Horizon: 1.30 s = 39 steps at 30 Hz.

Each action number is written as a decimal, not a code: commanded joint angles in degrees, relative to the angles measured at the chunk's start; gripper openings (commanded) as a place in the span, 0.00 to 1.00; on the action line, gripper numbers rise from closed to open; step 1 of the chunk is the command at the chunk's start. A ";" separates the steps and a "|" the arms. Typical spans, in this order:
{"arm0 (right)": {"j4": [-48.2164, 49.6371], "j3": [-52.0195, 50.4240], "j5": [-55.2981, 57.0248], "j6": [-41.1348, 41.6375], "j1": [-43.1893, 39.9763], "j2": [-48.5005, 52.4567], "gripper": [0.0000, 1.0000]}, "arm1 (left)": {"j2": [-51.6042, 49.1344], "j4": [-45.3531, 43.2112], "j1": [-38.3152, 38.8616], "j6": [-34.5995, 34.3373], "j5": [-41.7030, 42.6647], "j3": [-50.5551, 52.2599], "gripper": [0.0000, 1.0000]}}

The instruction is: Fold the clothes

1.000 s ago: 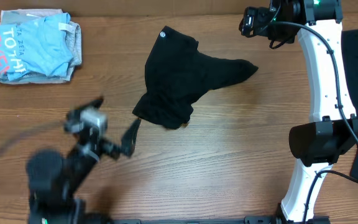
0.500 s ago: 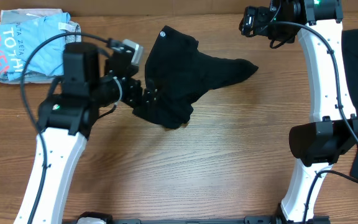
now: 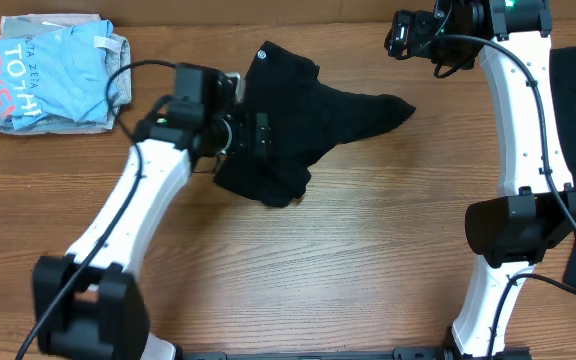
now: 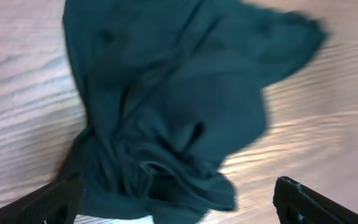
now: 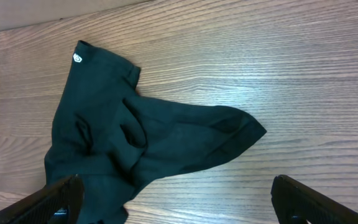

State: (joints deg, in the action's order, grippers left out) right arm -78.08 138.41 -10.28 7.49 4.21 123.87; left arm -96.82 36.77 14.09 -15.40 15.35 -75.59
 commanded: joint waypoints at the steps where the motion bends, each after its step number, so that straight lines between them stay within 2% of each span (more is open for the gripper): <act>1: 0.15 0.28 -0.31 0.00 -0.11 -0.28 1.00 | -3.45 -0.13 3.50 -3.06 -8.52 -1.40 1.00; 6: 0.15 0.28 -0.31 0.00 -0.11 -0.28 1.00 | -7.30 -0.13 5.49 -3.15 -9.01 -1.40 1.00; 8: 0.15 0.28 -0.31 -0.02 -0.11 -0.28 1.00 | -8.70 0.04 5.46 -4.35 -9.42 -1.40 0.91; 12: 0.15 0.28 -0.31 0.00 -0.11 -0.28 1.00 | -10.73 -0.37 5.40 -4.81 -10.03 -1.40 0.90; 14: 0.15 0.28 -0.31 0.00 -0.11 -0.28 1.00 | -10.99 -0.42 5.40 -4.83 -11.52 -1.40 0.79; 20: 0.15 0.28 -0.31 0.00 -0.11 -0.28 1.00 | -10.99 -0.94 5.40 -4.81 -12.59 -1.40 0.67; 24: 0.15 0.28 -0.33 0.00 -0.11 -0.28 1.00 | -10.99 -0.85 5.40 -4.79 -12.63 -1.40 0.46; 29: 0.15 0.28 -0.31 0.00 -0.11 -0.28 1.00 | -10.99 -0.90 5.40 -4.79 -13.03 -1.40 0.28; 32: 0.15 0.28 -0.31 0.00 -0.11 -0.28 1.00 | -10.99 -0.87 5.38 -4.76 -13.05 -1.40 0.08; 33: 0.15 0.28 -0.31 0.00 -0.11 -0.28 1.00 | -10.99 -0.85 5.40 -4.76 -13.03 -1.40 0.04; 39: 0.15 0.28 -0.31 0.00 -0.11 -0.28 1.00 | -10.97 1.27 5.38 -4.74 -13.05 -3.08 0.04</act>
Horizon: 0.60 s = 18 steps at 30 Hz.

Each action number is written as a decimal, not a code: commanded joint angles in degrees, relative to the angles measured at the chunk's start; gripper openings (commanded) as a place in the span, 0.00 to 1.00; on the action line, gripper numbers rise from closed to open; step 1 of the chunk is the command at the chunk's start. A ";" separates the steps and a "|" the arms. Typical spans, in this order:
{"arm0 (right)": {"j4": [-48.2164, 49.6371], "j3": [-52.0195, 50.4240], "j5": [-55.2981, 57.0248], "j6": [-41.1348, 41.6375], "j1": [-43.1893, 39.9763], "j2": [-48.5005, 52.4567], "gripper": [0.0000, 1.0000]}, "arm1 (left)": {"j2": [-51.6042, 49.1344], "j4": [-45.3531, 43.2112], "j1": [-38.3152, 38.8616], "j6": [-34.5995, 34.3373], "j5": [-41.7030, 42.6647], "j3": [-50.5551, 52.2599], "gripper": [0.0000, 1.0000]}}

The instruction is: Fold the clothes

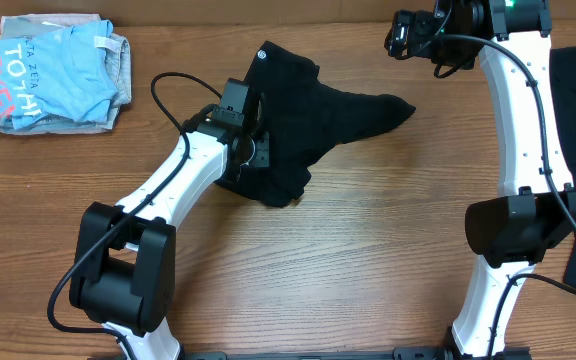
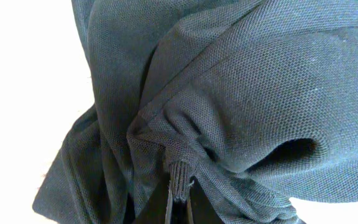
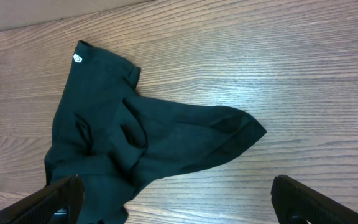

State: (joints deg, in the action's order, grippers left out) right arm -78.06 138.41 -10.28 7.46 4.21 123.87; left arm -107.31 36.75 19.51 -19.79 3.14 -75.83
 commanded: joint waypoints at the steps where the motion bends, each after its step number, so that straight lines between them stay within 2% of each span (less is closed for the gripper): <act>1: 0.13 0.28 -0.31 0.02 -0.11 -0.28 1.00 | -0.48 3.45 -0.02 -0.28 -0.87 -4.24 0.04; 10: 0.13 0.28 -0.31 0.02 -0.11 -0.28 1.00 | 0.98 29.68 0.04 0.00 -6.73 -20.37 0.04; 13: 0.13 0.28 -0.31 0.02 -0.11 -0.28 1.00 | 3.74 34.67 0.09 -1.81 -6.71 -23.41 0.04; 18: 2.73 0.28 -2.27 0.04 -0.11 -0.28 1.00 | 12.90 37.62 0.09 -2.56 -6.71 -23.65 0.04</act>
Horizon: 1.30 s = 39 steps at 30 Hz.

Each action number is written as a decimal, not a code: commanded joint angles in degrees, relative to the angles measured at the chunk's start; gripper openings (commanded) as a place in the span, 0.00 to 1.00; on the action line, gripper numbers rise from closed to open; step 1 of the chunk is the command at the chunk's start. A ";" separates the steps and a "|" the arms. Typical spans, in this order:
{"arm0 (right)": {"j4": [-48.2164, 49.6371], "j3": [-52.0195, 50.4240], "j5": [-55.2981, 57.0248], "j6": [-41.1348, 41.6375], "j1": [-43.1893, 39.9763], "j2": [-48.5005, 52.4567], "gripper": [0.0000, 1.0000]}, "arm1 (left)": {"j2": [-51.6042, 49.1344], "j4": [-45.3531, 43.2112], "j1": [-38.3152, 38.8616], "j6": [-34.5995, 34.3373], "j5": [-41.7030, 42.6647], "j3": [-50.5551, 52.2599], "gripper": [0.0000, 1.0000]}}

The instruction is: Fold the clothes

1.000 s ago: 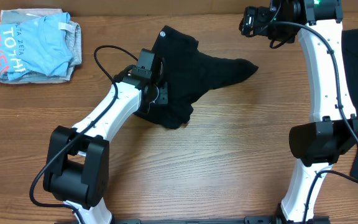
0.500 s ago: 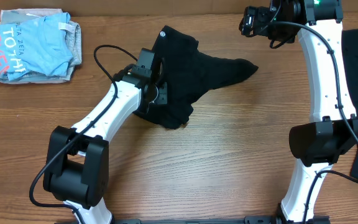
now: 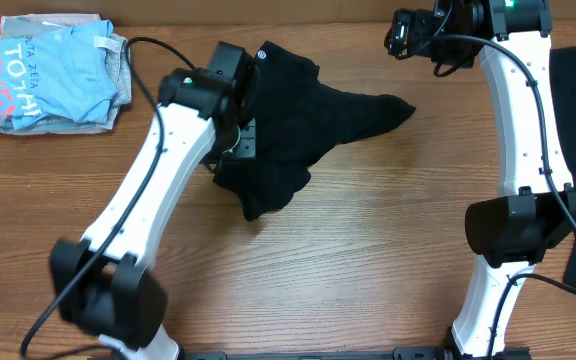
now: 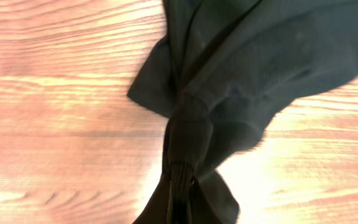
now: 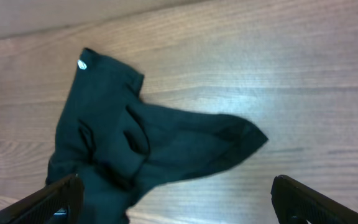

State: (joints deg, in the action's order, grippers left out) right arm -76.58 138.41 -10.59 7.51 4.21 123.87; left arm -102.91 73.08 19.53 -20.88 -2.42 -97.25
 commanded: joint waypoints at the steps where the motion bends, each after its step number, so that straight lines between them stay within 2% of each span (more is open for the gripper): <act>1: 1.29 0.28 -2.19 0.00 -0.09 -0.28 1.00 | 10.64 1.84 0.07 -1.51 -1.16 -2.23 0.04; 8: 4.26 0.28 -4.42 0.02 -0.11 -0.28 1.00 | 23.82 5.11 1.99 -4.15 -1.64 -2.23 0.04; 13: 4.94 0.28 -8.39 -0.02 0.02 -0.28 1.00 | 31.15 7.89 6.36 -9.16 -9.01 -2.23 0.04; 16: 5.01 -0.26 -8.52 0.02 0.74 -0.28 1.00 | 33.48 9.14 9.38 -11.02 -10.03 -2.21 0.04; 22: 7.08 -3.74 -8.63 0.00 3.15 -0.28 1.00 | 33.07 12.20 10.40 -14.12 -9.75 0.00 0.04; 29: 12.13 -13.16 -8.57 -0.02 7.34 -0.28 1.00 | 31.19 10.32 10.40 -18.21 -9.79 10.88 0.04; 32: 16.74 -21.38 -8.57 -0.04 9.11 -0.28 0.93 | 28.87 9.92 10.38 -20.39 -9.81 15.15 0.04; 34: 19.63 -25.88 -8.59 -0.04 10.10 -0.28 0.84 | 27.61 9.66 10.38 -20.52 -9.86 16.55 0.04; 39: 25.97 -33.33 -9.07 -0.07 12.94 -0.28 0.83 | 24.96 8.22 10.38 -20.57 -9.81 19.08 0.04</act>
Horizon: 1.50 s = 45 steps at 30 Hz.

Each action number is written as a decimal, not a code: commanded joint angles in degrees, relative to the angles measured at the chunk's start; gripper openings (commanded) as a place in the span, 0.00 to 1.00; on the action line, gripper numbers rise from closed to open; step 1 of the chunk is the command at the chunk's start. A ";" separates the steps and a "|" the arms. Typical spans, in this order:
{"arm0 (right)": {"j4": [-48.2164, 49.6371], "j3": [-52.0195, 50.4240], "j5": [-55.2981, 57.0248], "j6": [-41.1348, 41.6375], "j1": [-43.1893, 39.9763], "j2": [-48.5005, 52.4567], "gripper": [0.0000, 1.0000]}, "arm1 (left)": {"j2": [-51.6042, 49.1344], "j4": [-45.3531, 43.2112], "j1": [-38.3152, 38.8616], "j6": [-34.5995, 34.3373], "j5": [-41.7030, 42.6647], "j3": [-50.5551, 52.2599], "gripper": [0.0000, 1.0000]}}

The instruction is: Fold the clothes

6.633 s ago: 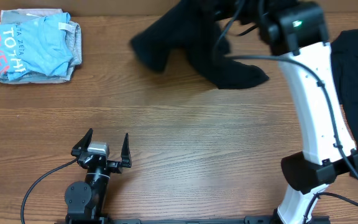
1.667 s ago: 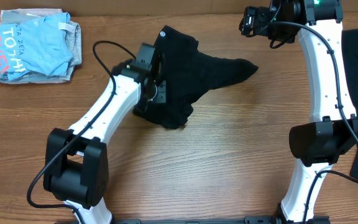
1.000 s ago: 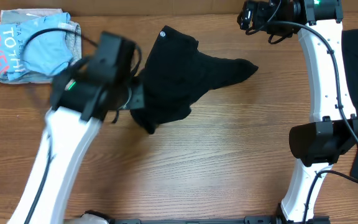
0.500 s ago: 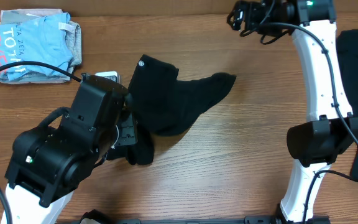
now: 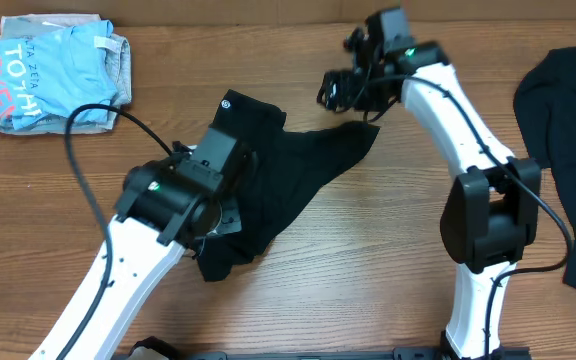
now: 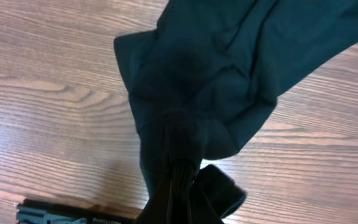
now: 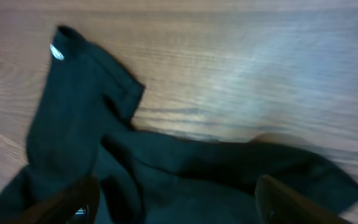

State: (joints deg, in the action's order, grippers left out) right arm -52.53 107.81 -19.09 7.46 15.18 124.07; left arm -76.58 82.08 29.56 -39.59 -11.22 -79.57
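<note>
A black garment [image 5: 288,160] lies crumpled on the wooden table, with a small white label at its far corner [image 7: 57,52]. My left gripper [image 5: 226,218] is shut on a bunched fold of it [image 6: 179,180] near the garment's near-left end, and cloth hangs around the jaws. My right gripper [image 5: 340,95] hovers open just above the garment's far-right tip. In the right wrist view its two fingers stand wide apart at the bottom, with dark cloth [image 7: 185,174] between and below them.
A folded pile topped by a light blue printed shirt [image 5: 53,70] sits at the far left corner. More black clothing [image 5: 568,130] lies along the right edge. Bare table [image 5: 388,260] stretches in front of the garment.
My left gripper, still shut on the garment, has moved nearer the front edge and the garment has shifted with it. My right gripper has come from the far right to just over the garment's right tip.
My left gripper first stood open at the garment's left side while the right one waited open at the far right. Then the left was shut on a fold and held it raised. Now the garment sits nearer the front and both grippers are at it.
</note>
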 commanded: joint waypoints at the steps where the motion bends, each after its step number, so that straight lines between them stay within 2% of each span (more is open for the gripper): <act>1: 2.45 -3.65 -0.55 -0.09 2.84 -0.48 0.83 | -1.88 -0.92 0.37 -1.86 -0.98 1.79 0.04; 9: 5.73 -8.85 1.88 -0.17 10.45 -0.48 0.82 | -5.42 -2.67 0.35 -2.23 -1.62 2.38 0.04; 16: 7.72 -12.94 1.88 -0.22 12.74 -0.48 0.70 | -5.44 -2.71 0.35 -2.23 -2.91 2.38 0.04; 20: 7.98 -13.00 2.05 -0.22 13.00 -0.48 0.52 | -5.44 -2.86 0.35 -2.21 -2.89 2.38 0.04; 25: 8.61 -12.90 6.29 -0.17 13.05 -0.48 0.04 | -5.44 -2.84 0.35 -2.19 -2.93 2.38 0.04; 38: 1.14 -3.32 4.57 1.36 7.58 -4.94 0.04 | -5.38 -4.90 0.35 0.44 -2.95 2.03 0.04; 39: 0.92 -3.06 3.63 0.81 6.95 -5.53 0.05 | -5.38 -4.94 0.35 0.44 -2.93 2.03 0.04; 40: 0.74 -3.06 2.58 0.15 6.43 -5.92 0.25 | -5.40 -5.01 0.35 0.42 -2.91 2.03 0.04; 41: 0.46 -3.06 1.38 -0.74 6.08 -5.99 0.59 | -5.38 -5.05 0.35 0.42 -2.91 2.03 0.04; 42: -0.07 -3.13 0.42 -1.60 5.95 -5.97 0.79 | -5.40 -5.16 0.35 0.42 -2.91 2.03 0.04; 43: -0.42 -3.54 -0.09 -1.92 5.97 -5.60 0.89 | -5.40 -5.29 0.35 0.42 -2.91 2.03 0.04; 45: -0.72 -5.14 -0.13 -1.92 6.58 -4.74 0.92 | -5.40 -5.55 0.35 0.42 -2.91 2.03 0.04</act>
State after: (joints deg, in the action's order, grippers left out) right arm -52.99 103.28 -16.58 7.01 20.51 120.05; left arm -81.89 76.95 29.56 -40.10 -12.71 -77.25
